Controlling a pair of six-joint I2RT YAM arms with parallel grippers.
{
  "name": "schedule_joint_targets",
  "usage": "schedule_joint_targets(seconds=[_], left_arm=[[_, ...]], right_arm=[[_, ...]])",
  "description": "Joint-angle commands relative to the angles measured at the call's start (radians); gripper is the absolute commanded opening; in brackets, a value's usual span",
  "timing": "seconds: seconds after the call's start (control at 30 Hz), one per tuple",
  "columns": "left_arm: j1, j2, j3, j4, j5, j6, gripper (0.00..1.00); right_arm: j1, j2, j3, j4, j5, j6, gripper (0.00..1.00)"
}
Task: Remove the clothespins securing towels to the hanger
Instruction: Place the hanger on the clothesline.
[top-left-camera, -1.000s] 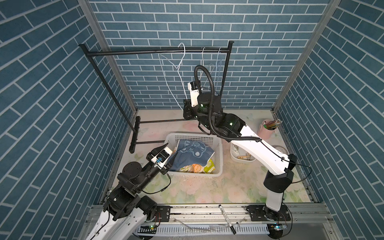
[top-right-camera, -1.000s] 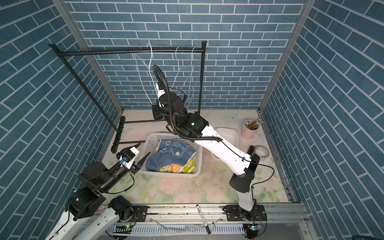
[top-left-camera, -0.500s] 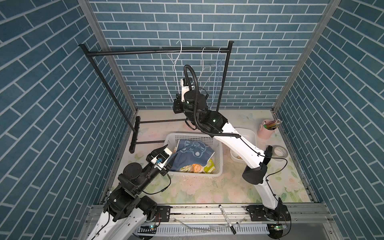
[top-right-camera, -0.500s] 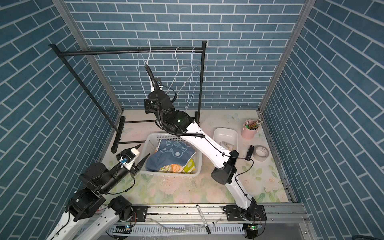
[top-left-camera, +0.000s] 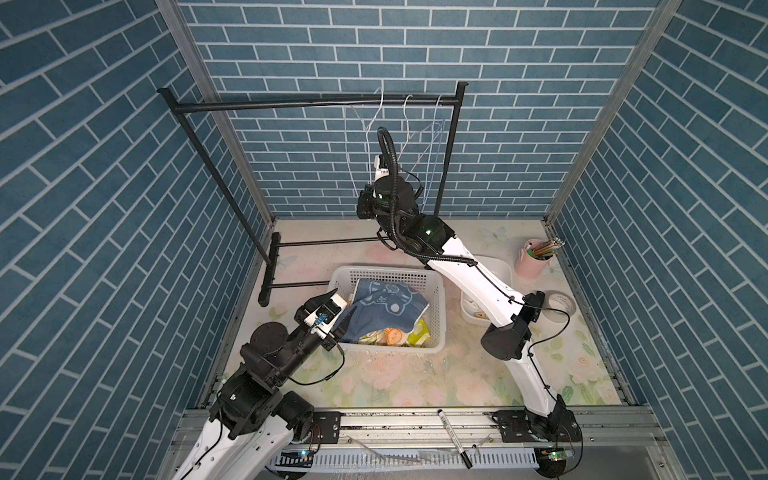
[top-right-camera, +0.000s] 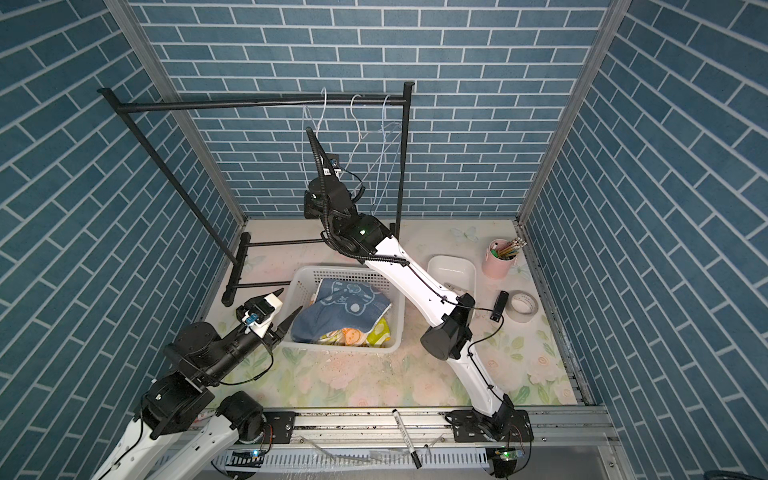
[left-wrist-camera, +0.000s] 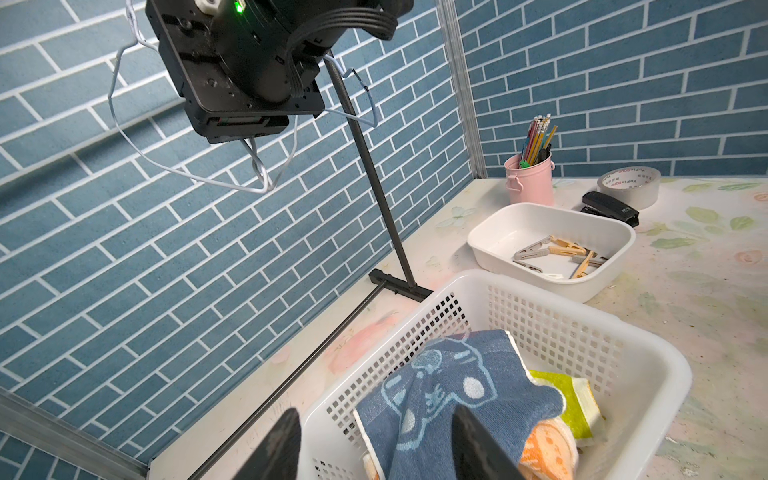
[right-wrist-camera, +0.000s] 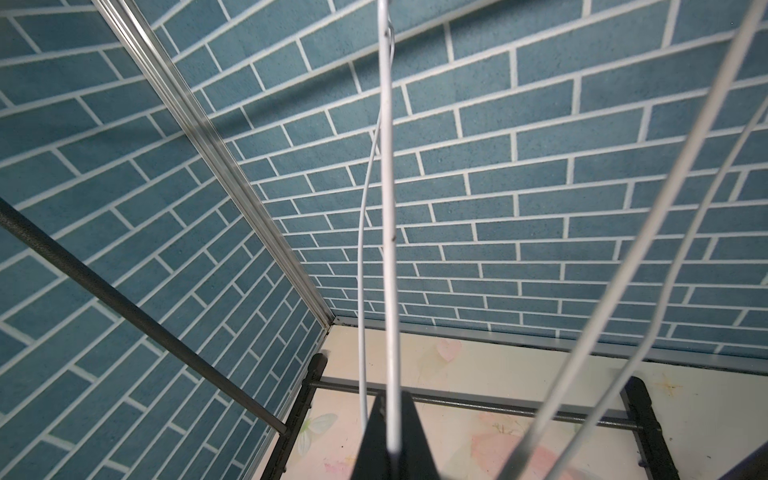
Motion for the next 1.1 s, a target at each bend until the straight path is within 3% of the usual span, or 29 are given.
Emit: schedule_joint_targets(seconds=[0.0, 0.37, 0.83, 1.07], left_arm=[[-0.002, 0.007, -0.013, 0.017, 0.003, -0.012, 0.59], [-0.002, 0.011, -0.016, 0.028, 0.006, -0.016, 0.59], [-0.002, 0.037, -0.017, 0.075, 0.012, -0.050, 0.60], [-0.002, 0.039, -0.039, 0.148, -0.088, -0.133, 0.62]], right_arm=[[-0.001, 0.007, 0.040, -0.026, 0.012, 0.045, 0.00], [-0.007, -0.024, 0.023, -0.066, -0.026, 0.031, 0.00], [0.034, -0.271, -0.241, 0.058, -0.044, -0.124, 0.66], [0.047, -0.479, -0.521, 0.214, -0.051, -0.187, 0.70]])
